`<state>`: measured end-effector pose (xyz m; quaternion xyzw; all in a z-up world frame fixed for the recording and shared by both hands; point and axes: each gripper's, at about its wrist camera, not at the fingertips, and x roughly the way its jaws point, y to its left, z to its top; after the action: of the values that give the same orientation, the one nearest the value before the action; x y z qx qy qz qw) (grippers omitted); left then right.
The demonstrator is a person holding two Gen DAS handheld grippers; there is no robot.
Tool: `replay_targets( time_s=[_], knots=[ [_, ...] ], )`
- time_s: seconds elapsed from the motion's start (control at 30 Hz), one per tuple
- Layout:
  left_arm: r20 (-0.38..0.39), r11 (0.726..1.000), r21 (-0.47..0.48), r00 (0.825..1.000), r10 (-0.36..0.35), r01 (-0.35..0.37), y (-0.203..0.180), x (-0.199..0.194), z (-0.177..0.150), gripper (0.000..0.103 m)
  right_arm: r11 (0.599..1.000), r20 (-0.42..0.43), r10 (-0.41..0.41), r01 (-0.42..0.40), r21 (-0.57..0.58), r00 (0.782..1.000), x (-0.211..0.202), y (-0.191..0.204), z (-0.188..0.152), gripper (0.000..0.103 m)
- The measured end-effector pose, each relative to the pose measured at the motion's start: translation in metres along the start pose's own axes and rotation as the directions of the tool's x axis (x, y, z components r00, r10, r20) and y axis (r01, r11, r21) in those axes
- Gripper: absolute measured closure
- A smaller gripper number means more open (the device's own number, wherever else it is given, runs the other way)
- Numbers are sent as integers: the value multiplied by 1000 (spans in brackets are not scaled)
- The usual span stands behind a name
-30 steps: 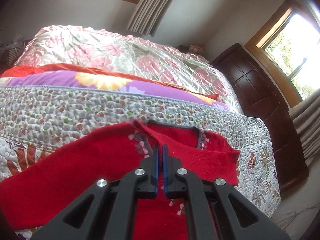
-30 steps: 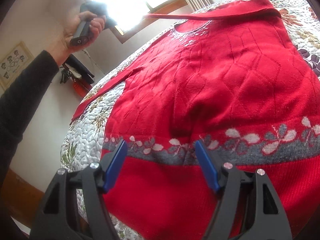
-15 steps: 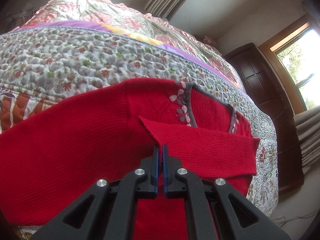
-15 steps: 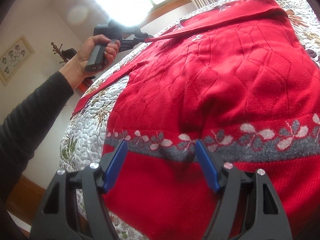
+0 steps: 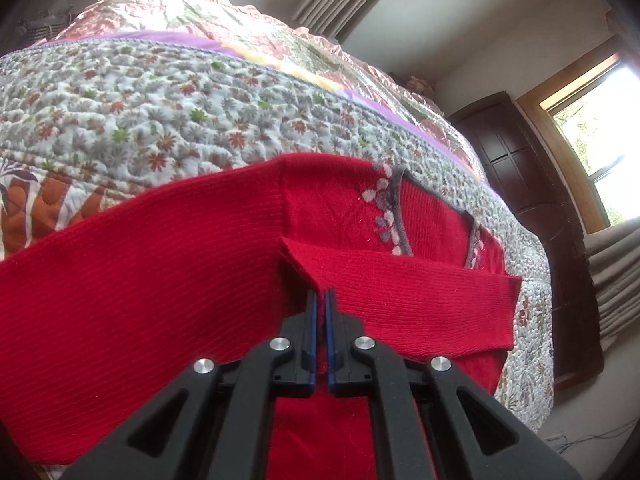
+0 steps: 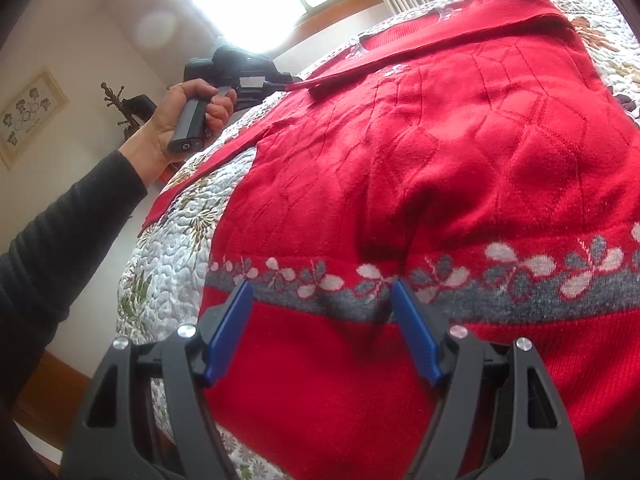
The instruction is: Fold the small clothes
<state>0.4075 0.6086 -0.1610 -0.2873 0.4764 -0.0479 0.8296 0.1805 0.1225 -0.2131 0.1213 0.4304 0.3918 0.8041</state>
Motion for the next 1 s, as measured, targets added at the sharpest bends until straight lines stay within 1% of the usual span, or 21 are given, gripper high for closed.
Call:
replay_targets(
  time_s=[0.13,0.23,0.27,0.3,0.37,0.47,0.57,0.63,0.73,0.77,0.8,0.83,0.93,1.0],
  knots=[
    [24,998,-42,999,-35,36,11,-2,-4,100,1000,-4,5,-5,-1,1000,-2,1,1,31],
    [51,998,-47,997,-49,52,14,-13,-3,100,1000,-7,4,-4,-4,1000,-3,0,0,32],
    [53,998,-50,998,-44,47,16,-14,-2,100,1000,-7,4,-4,-5,1000,-4,0,0,32],
    [54,998,-53,998,-39,42,17,-16,-2,102,1000,-8,2,-2,-3,1000,-3,0,0,32],
    [74,996,-68,996,-54,59,23,-22,-3,103,1000,-5,5,-5,2,1000,-3,1,0,31],
    [54,996,-71,997,-47,51,30,-19,-7,103,1000,-5,11,-11,-5,1000,-3,3,1,31],
    [68,992,-79,993,-92,97,35,-22,-7,103,1000,-7,9,-9,-5,1000,-4,2,3,31],
    [61,993,-67,994,-95,99,30,-19,-6,103,1000,-7,6,-6,-3,1000,-5,2,4,31],
    [31,994,-74,996,-81,83,24,-6,-4,95,1000,-5,5,-5,0,1000,-6,3,3,31],
    [24,994,-78,997,-73,75,21,-1,-3,90,1000,-7,6,-6,0,1000,-5,3,3,31],
    [20,994,-84,998,-65,67,20,3,-3,82,1000,-9,7,-7,-2,1000,-5,4,2,31],
    [15,995,-86,998,-55,56,18,7,-2,79,1000,-10,8,-8,-4,1000,-4,5,2,31],
    [0,997,-82,1000,3,-3,12,16,1,79,1000,-14,12,-12,-7,1000,-2,7,1,31],
    [30,995,-95,1000,8,-5,10,10,2,80,1000,-16,13,-13,-4,1000,-2,7,1,31]
  ],
)
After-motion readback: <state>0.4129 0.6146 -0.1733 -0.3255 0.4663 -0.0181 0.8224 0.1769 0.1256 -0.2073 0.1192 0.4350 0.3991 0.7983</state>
